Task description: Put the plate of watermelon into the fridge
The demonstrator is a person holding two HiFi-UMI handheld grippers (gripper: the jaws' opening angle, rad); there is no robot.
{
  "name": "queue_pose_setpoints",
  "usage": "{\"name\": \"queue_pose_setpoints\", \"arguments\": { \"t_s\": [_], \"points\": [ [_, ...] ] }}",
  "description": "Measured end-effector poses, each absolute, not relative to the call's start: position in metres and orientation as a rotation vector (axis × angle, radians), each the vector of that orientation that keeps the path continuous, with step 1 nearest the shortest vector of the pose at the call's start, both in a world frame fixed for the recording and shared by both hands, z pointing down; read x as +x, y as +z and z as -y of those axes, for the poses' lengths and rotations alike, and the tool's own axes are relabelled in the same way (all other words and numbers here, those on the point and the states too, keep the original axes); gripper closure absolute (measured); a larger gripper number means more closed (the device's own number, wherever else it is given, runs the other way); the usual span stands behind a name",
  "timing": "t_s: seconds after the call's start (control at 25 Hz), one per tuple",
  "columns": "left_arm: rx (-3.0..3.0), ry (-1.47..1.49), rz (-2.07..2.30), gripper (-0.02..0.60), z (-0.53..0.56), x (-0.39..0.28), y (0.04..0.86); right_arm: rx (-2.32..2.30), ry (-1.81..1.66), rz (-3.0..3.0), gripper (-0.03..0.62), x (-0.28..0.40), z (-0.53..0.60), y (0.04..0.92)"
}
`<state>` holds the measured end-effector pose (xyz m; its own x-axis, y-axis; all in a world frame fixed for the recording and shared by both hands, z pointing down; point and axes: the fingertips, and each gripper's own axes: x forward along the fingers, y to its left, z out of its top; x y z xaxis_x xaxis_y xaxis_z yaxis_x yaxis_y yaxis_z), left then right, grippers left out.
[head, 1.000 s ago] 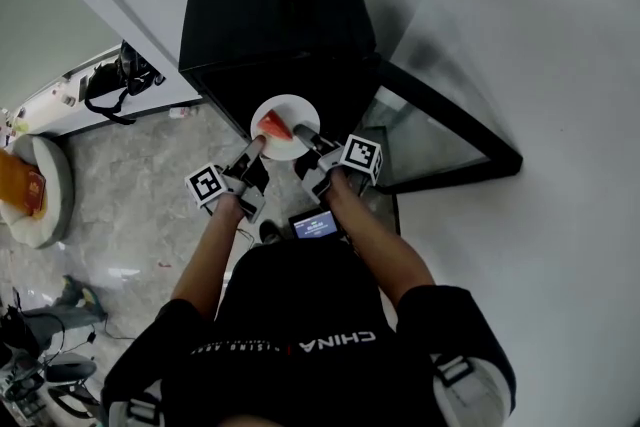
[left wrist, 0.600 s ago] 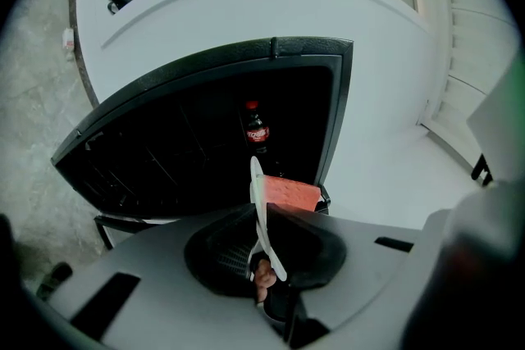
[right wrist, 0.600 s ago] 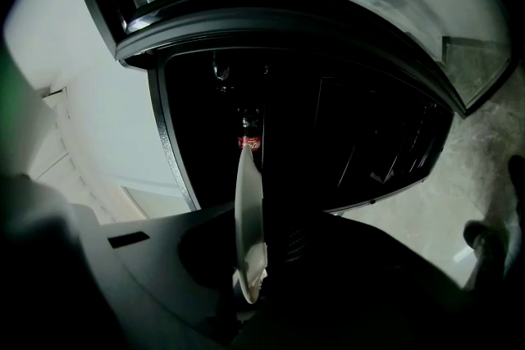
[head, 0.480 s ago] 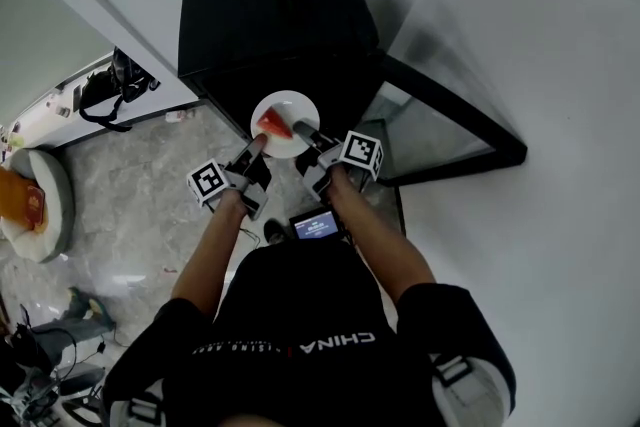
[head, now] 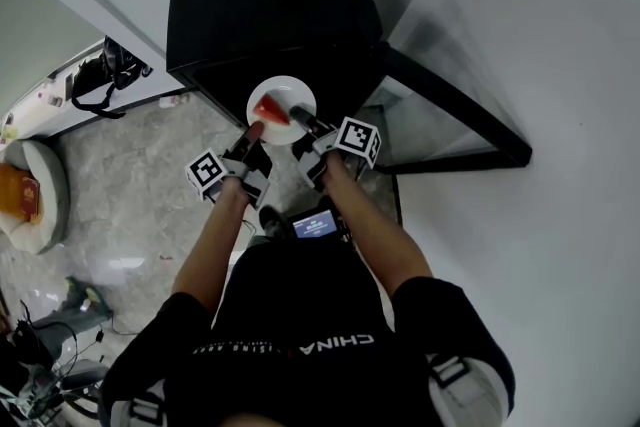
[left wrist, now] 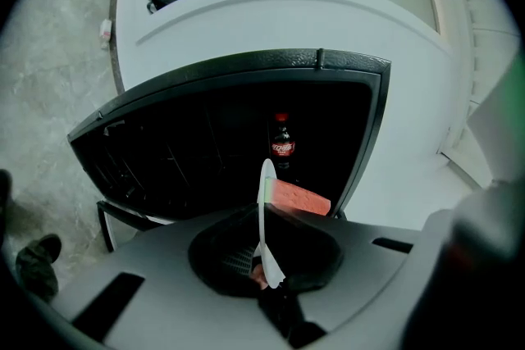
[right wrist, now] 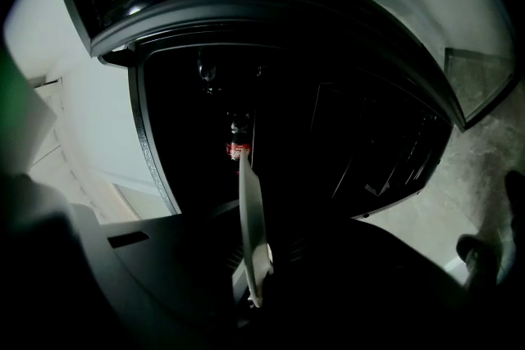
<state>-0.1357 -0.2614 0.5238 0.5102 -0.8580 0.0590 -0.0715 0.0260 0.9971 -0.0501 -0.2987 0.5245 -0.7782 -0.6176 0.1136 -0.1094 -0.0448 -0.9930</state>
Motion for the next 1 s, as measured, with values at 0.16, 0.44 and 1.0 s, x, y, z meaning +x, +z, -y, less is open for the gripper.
{"name": "queue_pose_setpoints", "arguments": {
  "t_s": [0.16,0.44,1.0],
  "points": [
    [1.383,-0.76,0.895,0.563,0.269,-0.137,0.536,-0.799,-1.895,-1.843,0.568,-0.051,0.309,0.536],
    [1.317,-0.816,0.956,0.563,0.294,-0.143,0.563,-0.856,-1.903,-1.875,0.568,-0.058,0.341,0.56],
    [1.221,-0.89,1.071,0.563,0.338,-0.16,0.612,-1.018,-1.914,-1.892,0.481,-0.056,0.378,0.602]
  ]
}}
